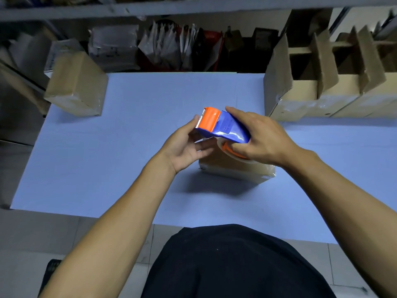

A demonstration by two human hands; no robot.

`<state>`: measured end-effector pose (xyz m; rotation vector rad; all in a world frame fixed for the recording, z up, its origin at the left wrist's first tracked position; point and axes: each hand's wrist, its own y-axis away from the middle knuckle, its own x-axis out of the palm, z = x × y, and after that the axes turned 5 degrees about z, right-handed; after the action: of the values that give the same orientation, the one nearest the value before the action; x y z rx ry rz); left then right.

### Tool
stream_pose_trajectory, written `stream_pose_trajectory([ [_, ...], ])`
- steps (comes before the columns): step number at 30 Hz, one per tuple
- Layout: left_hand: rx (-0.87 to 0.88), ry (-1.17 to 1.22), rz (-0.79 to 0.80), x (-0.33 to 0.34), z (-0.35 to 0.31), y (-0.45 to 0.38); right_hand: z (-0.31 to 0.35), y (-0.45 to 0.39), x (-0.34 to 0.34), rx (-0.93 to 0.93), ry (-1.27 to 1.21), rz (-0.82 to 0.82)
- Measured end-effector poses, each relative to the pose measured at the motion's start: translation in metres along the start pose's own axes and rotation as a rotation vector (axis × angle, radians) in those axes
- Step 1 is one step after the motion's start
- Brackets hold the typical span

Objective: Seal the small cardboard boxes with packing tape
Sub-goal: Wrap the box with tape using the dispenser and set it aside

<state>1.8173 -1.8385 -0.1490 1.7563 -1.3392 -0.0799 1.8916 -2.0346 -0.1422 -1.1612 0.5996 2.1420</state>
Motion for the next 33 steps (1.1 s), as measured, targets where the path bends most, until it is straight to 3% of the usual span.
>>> stream_pose_trajectory([
  [8, 0.187, -0.463, -0.268, -0.003, 0.005, -0.005, 0.005, -0.004, -0.006, -0.047, 0.053, 0.069],
  [13, 0.277, -0.505, -0.349, -0.007, 0.016, -0.012, 0.008, -0.006, -0.011, -0.059, 0.188, 0.111],
  [18, 0.313, -0.383, -0.473, -0.029, 0.023, -0.02, 0.003, 0.004, -0.02, -0.019, 0.264, 0.143],
  [33, 0.288, -0.406, -0.413, -0.028, 0.059, -0.039, -0.009, 0.015, -0.035, -0.005, 0.36, 0.145],
])
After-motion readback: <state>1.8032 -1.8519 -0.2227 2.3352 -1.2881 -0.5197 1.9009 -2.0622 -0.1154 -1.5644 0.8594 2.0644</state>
